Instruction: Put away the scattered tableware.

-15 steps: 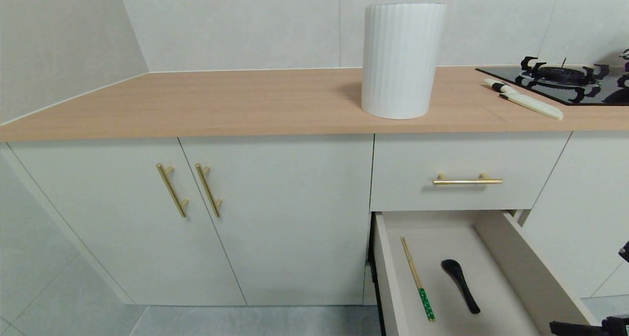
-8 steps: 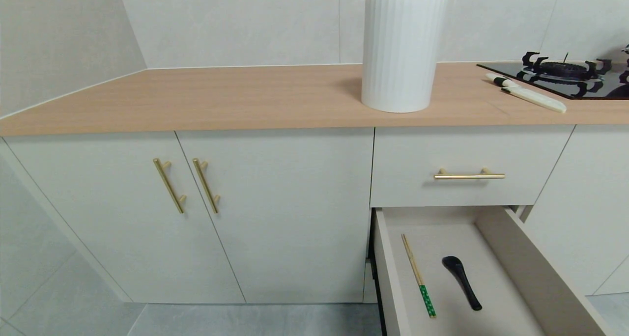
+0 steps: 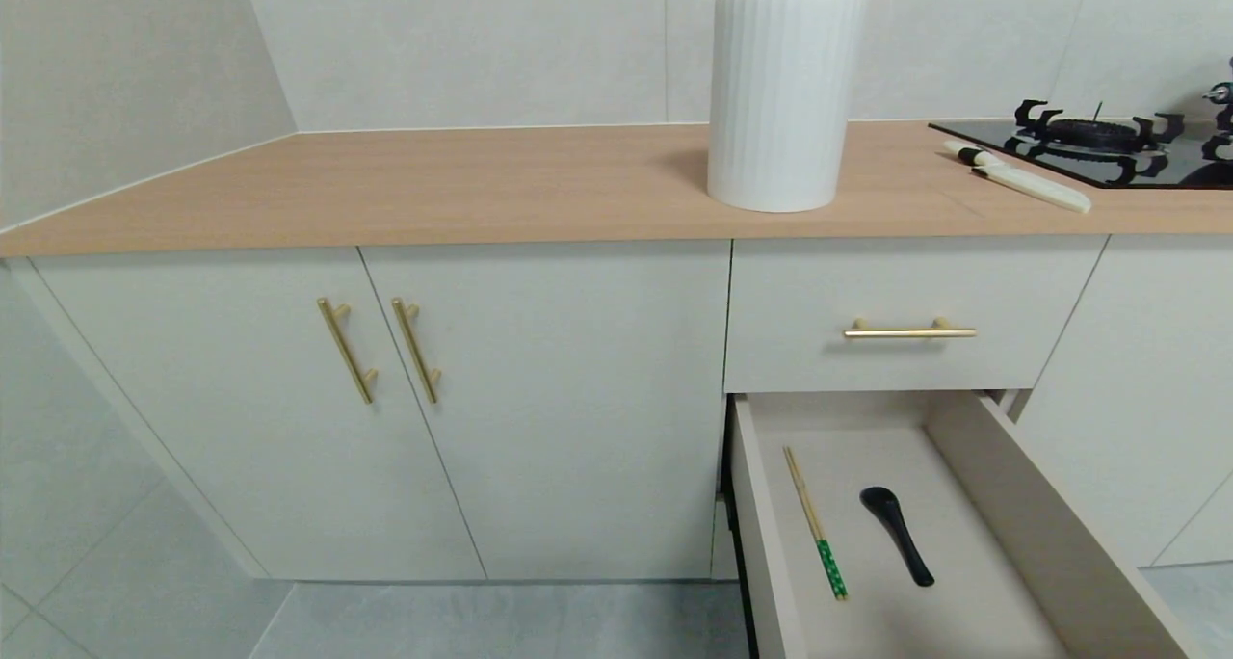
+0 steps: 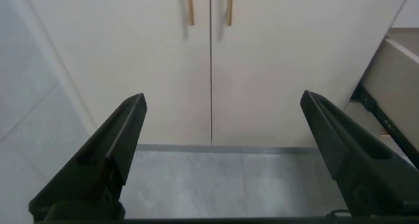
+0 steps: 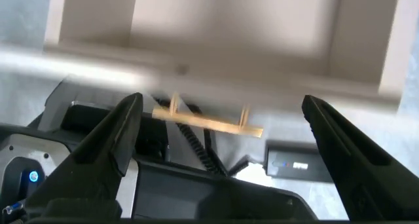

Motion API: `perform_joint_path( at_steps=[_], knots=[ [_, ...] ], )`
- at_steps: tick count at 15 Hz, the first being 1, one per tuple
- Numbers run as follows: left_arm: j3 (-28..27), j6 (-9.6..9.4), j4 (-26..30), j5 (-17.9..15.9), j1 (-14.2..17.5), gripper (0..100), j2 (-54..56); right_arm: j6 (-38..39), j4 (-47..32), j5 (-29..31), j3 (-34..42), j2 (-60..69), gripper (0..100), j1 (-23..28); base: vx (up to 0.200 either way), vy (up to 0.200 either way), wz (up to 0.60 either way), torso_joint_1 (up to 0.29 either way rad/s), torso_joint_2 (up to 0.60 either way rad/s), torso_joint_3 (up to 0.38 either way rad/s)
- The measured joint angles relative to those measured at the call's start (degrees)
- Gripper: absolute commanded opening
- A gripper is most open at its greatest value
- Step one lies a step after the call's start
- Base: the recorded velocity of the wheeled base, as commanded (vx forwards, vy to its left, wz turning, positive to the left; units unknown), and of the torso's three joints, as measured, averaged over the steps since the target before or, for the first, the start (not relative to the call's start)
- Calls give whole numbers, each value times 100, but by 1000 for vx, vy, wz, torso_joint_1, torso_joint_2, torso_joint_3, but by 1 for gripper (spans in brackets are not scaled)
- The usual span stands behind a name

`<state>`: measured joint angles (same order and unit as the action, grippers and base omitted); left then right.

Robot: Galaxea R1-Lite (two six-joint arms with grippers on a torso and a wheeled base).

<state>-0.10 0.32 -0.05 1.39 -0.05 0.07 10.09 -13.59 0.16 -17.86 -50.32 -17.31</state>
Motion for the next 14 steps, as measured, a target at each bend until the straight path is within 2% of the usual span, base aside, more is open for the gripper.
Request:
perform_joint_path(
  at_steps=[1, 6, 9, 14],
  knots=[
    [0, 0, 0, -2, 0, 100, 0, -5, -4, -5, 15, 13, 100, 0, -200, 0, 0, -2, 2, 2],
    [0, -2, -2, 0, 0, 100, 0, -5, -138, 9, 23, -94, 100, -366, 0, 0, 0, 0, 0, 0],
    [0, -2, 0, 0, 0, 100, 0, 16, -116, 0, 15, -592, 100, -527, 0, 0, 0, 0, 0, 0],
    [0, -7, 0, 0, 0, 100, 0, 608, 631, 57, -20, -1679, 100, -705, 0, 0, 0, 0, 0, 0]
  ],
)
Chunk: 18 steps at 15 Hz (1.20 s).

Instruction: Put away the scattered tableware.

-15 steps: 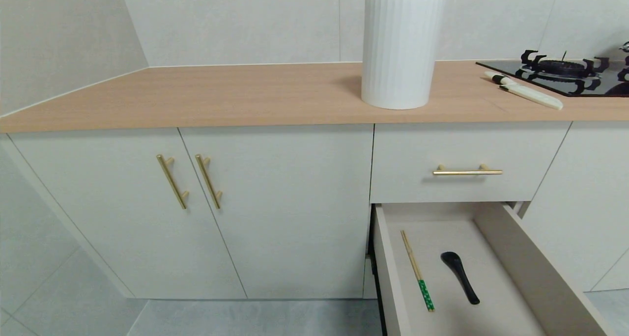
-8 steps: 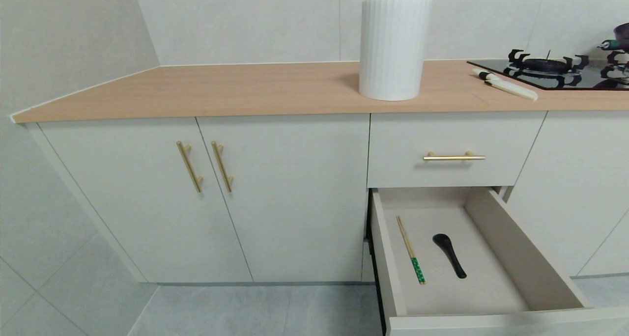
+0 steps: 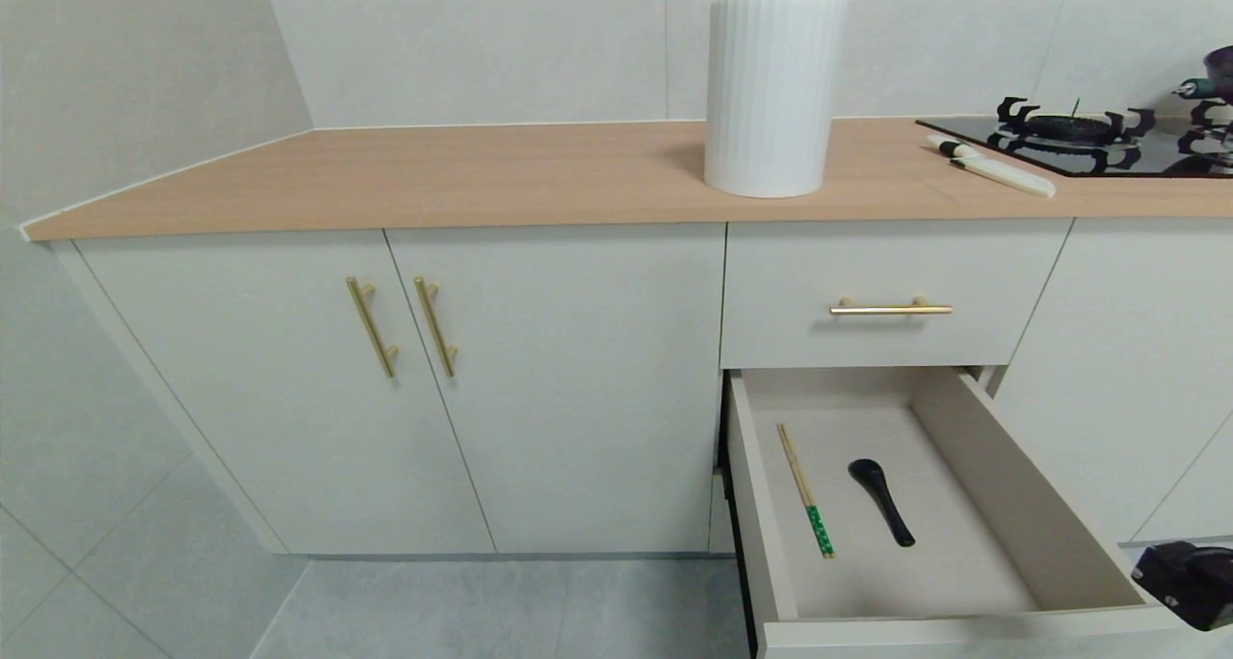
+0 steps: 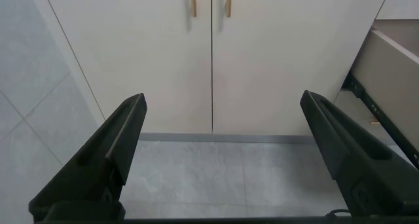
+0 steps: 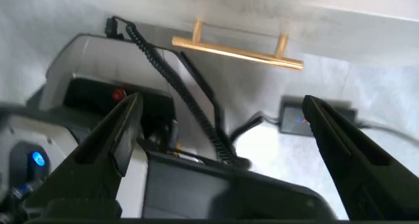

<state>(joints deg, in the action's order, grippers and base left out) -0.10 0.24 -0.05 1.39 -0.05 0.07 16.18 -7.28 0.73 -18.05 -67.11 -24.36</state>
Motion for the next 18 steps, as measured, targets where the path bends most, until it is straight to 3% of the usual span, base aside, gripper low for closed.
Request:
perform_joint_path(
  at_steps=[8, 18],
  knots=[
    [0, 0, 0, 0, 0, 100, 0, 473, 477, 785, -433, -1296, 100, -408, 0, 0, 0, 0, 0, 0],
    [0, -2, 0, 0, 0, 100, 0, 486, 474, 994, -1182, -2277, 100, -425, 0, 0, 0, 0, 0, 0]
  ],
)
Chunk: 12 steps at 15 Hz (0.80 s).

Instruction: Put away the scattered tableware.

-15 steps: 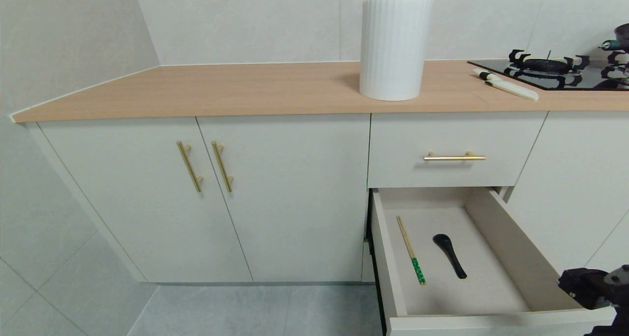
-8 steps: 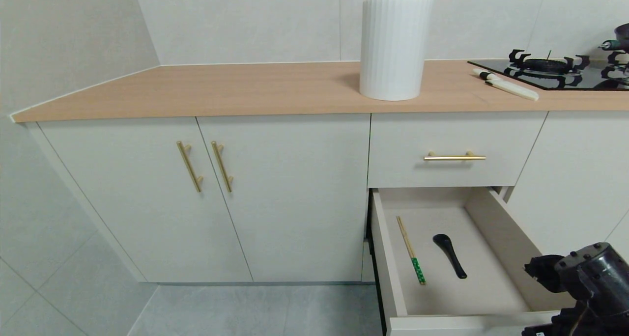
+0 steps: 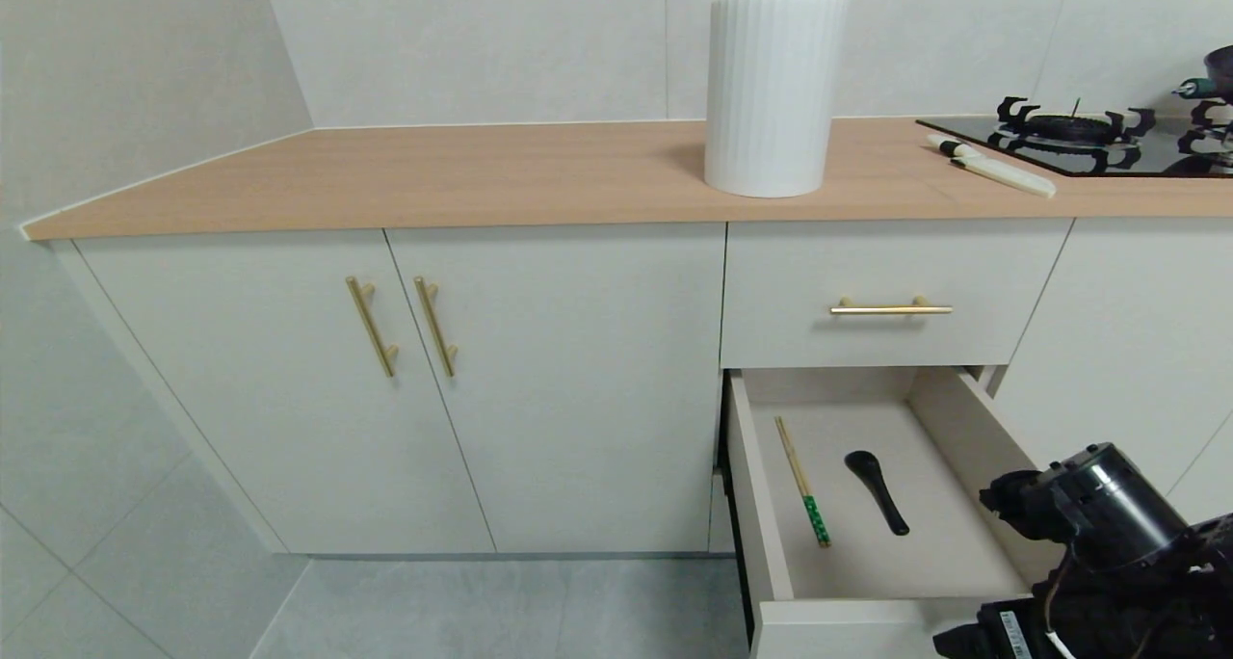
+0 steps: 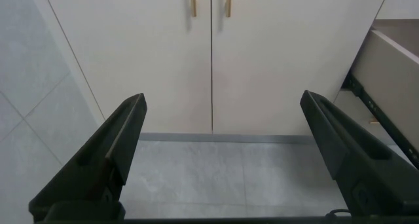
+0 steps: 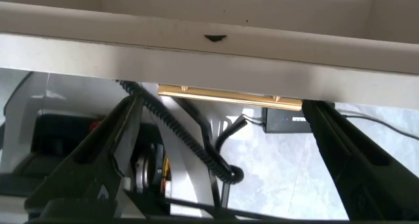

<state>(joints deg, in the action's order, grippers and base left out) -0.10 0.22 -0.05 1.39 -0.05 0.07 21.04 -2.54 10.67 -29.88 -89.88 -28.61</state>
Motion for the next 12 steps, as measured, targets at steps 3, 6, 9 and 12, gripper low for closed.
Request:
perform_joint_path(
  at_steps=[3, 6, 9, 12],
  knots=[
    [0, 5, 0, 0, 5, 100, 0, -2, 7, 15, -319, -297, 100, 30, 0, 0, 0, 0, 0, 0],
    [0, 2, 0, 0, 2, 100, 0, -11, 5, 13, -761, -634, 100, 179, 0, 0, 0, 0, 0, 0],
    [0, 2, 0, 0, 0, 100, 0, -52, 11, 11, -1262, -1012, 100, 469, 0, 0, 0, 0, 0, 0],
    [0, 2, 0, 0, 0, 100, 0, -286, -4, -35, -1868, -1493, 100, 835, 0, 0, 0, 0, 0, 0]
  ],
)
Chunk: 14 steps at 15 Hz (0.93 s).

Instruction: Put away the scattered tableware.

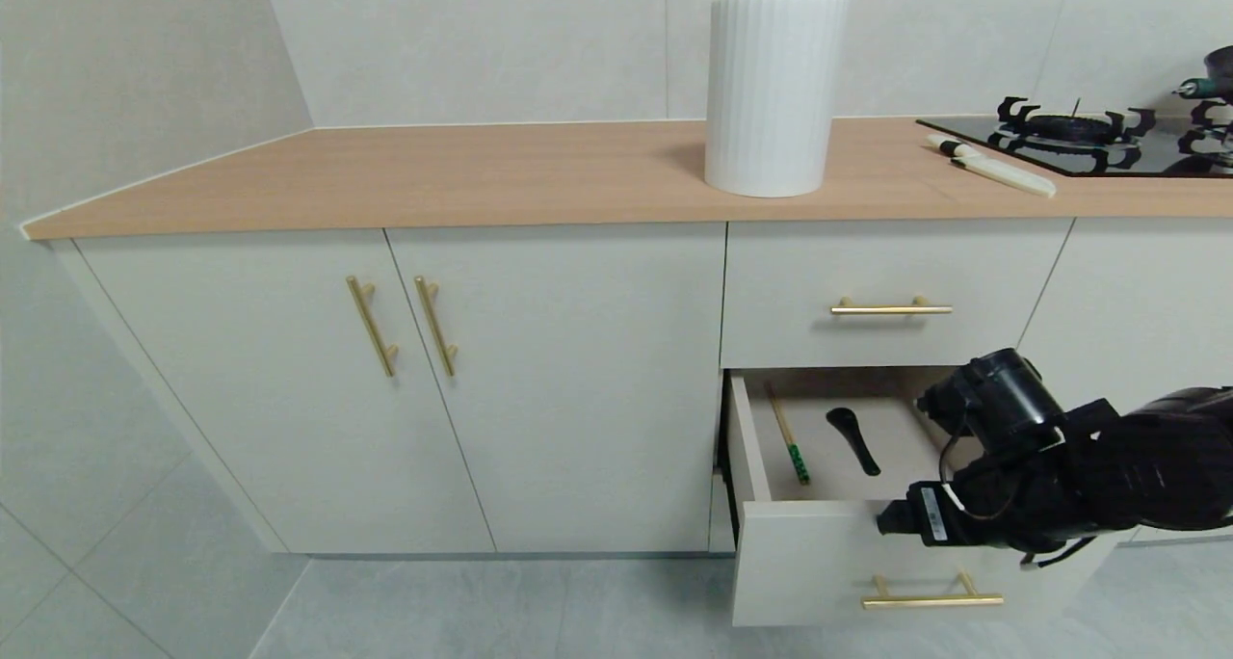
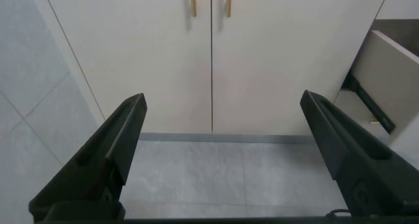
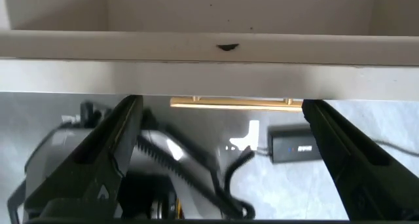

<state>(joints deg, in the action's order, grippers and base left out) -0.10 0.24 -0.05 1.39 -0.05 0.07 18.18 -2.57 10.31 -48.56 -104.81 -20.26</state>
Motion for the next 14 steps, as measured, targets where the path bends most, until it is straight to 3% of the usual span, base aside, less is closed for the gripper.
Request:
perform_joint_path(
  at_steps=[8, 14],
  knots=[
    [0, -2, 0, 0, 0, 100, 0, -346, 1, 0, -1963, -1556, 100, 546, 0, 0, 0, 0, 0, 0],
    [0, 0, 0, -2, 0, 100, 0, -329, 63, -55, -2903, -2200, 100, 786, 0, 0, 0, 0, 0, 0]
  ],
)
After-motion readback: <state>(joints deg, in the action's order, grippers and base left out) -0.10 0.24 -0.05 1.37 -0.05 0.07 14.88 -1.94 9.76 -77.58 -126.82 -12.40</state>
